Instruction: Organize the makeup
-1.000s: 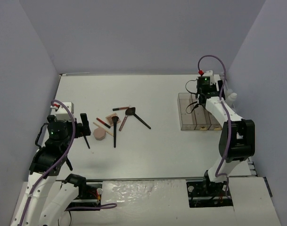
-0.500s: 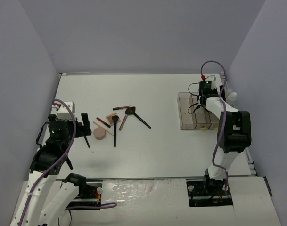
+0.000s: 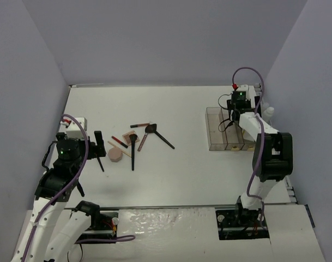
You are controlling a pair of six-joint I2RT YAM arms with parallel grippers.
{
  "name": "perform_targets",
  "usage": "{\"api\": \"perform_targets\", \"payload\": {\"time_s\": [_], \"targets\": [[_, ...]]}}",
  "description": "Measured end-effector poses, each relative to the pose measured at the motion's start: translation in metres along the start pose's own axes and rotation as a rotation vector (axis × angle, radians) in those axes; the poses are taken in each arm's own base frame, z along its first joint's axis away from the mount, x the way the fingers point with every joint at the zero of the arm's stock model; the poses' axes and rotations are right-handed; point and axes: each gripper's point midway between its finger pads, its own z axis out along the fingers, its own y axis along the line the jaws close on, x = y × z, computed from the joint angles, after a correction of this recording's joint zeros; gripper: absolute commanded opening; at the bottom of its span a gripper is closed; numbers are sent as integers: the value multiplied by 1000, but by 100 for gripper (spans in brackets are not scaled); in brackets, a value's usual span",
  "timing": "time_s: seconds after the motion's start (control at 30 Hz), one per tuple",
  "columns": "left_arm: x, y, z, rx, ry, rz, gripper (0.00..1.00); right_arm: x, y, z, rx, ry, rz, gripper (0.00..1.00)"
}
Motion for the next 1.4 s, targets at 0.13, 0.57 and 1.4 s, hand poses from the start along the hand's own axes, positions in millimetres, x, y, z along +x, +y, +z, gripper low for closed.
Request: {"api": "perform_targets", "payload": {"time_s": [0.13,0.57,1.4], "targets": [[1,1,1,-3,6,-1,97,-36,2,-40,-61,-110,67,100],[11,0,14,-15,68,9,97,-83,164,-232,-742,-389,11,98],[157,-40,133,-137,658,-204,97,27,203,-300,-1110,-409,-70,100]]}}
